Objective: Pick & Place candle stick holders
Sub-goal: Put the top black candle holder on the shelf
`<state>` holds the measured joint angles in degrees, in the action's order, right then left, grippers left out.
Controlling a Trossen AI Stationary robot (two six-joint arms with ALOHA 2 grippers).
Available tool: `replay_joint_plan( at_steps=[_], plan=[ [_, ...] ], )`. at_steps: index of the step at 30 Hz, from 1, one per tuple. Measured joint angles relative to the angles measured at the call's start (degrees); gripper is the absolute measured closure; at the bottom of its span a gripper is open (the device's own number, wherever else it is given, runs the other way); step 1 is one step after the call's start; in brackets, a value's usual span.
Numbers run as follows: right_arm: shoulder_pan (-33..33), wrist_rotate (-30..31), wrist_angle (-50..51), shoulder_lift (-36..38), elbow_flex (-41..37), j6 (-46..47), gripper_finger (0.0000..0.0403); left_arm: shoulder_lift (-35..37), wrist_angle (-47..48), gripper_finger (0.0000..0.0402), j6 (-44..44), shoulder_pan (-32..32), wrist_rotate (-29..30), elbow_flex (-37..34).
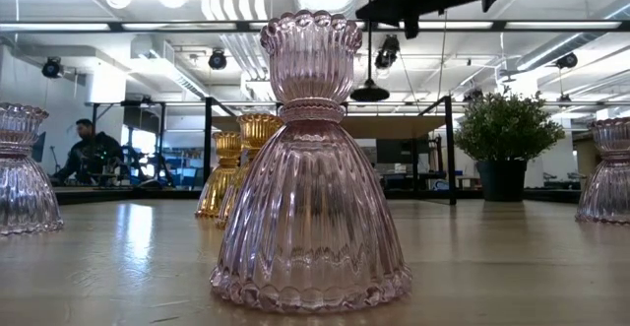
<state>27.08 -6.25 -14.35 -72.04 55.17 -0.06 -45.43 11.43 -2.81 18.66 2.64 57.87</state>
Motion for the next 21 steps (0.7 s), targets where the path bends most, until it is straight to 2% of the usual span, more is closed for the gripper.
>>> replay_joint_plan(
  at_steps=[6,21],
  plan=[
    [3.50,-3.42,-1.49,-4.68,3.36,-1.82,0.0395,2.03,-3.13,0.0193,-0.06,0.02,2.12,-4.68],
    [7.91,-7.88,-1.51,-14.74,10.66,-4.44,0.0395,3.38,-3.86,0.0193,-0.24,0.02,4.55,-4.61]
  ],
)
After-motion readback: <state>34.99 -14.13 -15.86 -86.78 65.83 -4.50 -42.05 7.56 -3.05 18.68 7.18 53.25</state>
